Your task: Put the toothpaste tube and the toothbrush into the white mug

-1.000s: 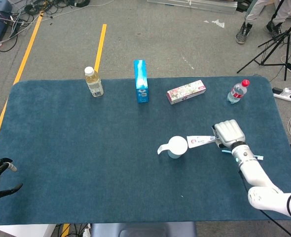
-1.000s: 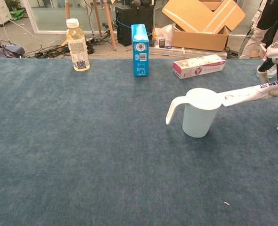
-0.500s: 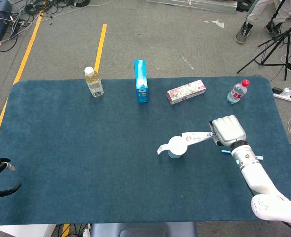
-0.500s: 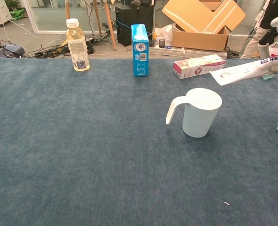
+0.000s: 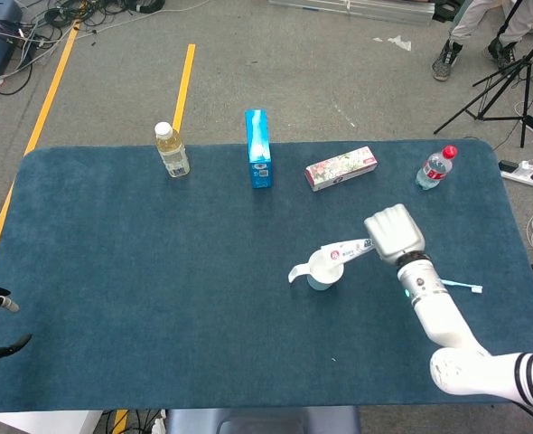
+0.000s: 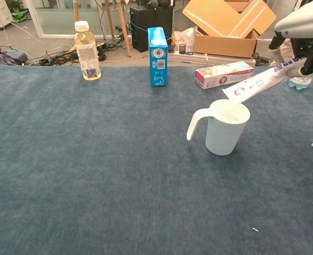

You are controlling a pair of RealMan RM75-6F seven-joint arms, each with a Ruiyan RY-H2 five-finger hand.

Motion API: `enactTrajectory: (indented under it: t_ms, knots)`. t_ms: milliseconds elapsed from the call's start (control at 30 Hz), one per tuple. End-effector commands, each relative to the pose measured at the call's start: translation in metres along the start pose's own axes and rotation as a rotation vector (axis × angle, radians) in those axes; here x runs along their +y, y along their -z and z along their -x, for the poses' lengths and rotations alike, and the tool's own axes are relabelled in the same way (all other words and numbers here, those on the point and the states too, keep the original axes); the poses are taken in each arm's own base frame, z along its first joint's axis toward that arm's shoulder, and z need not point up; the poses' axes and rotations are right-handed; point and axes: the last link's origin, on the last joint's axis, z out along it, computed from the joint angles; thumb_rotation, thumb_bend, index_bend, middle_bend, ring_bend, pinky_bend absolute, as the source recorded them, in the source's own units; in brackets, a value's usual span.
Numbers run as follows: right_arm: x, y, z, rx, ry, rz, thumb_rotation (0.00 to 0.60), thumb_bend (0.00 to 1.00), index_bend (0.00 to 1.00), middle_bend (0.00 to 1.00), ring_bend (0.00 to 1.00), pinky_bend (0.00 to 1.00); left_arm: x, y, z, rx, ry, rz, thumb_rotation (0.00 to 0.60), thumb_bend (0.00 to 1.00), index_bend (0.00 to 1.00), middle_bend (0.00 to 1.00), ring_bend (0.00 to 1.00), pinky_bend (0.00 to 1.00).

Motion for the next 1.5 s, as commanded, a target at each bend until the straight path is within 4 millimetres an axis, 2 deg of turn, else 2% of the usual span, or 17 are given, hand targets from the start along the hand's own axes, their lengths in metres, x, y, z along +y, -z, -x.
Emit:
enactTrajectory:
  t_ms: [33, 333, 533, 1167, 1500]
  knots:
    - [-0.022, -0.001, -0.012, 0.007, 0.094, -0.004, 0.6, 0.37, 0.69, 0.99, 1.0, 1.0, 0.0, 0.0, -0.001, 0.0, 0.0, 0.001, 0.6, 0.0, 0.47, 0.31, 0.33, 0.39]
    - [-0.049, 0.002, -0.021, 0.028, 0.32, 0.011, 0.6, 0.38, 0.69, 0.99, 1.0, 1.0, -0.001, 0.001, -0.002, 0.002, 0.003, 0.001, 0.6, 0.0, 0.47, 0.31, 0.33, 0.39]
    - [-0.062, 0.003, -0.02, 0.021, 0.388, 0.01, 0.6, 0.38, 0.69, 0.99, 1.0, 1.0, 0.0, 0.001, -0.003, 0.006, 0.003, 0.003, 0.6, 0.0, 0.47, 0.31, 0.33, 0.39]
    - [-0.095, -0.014, -0.015, 0.003, 0.453, 0.01, 0.6, 0.38, 0.69, 0.99, 1.0, 1.0, 0.0, 0.003, -0.007, 0.014, 0.011, 0.008, 0.6, 0.0, 0.47, 0.32, 0.33, 0.39]
    - [-0.107, -0.016, -0.012, 0.002, 0.449, -0.018, 0.6, 0.37, 0.69, 0.99, 1.0, 1.0, 0.0, 0.004, -0.008, 0.018, 0.012, 0.009, 0.6, 0.0, 0.47, 0.32, 0.33, 0.39]
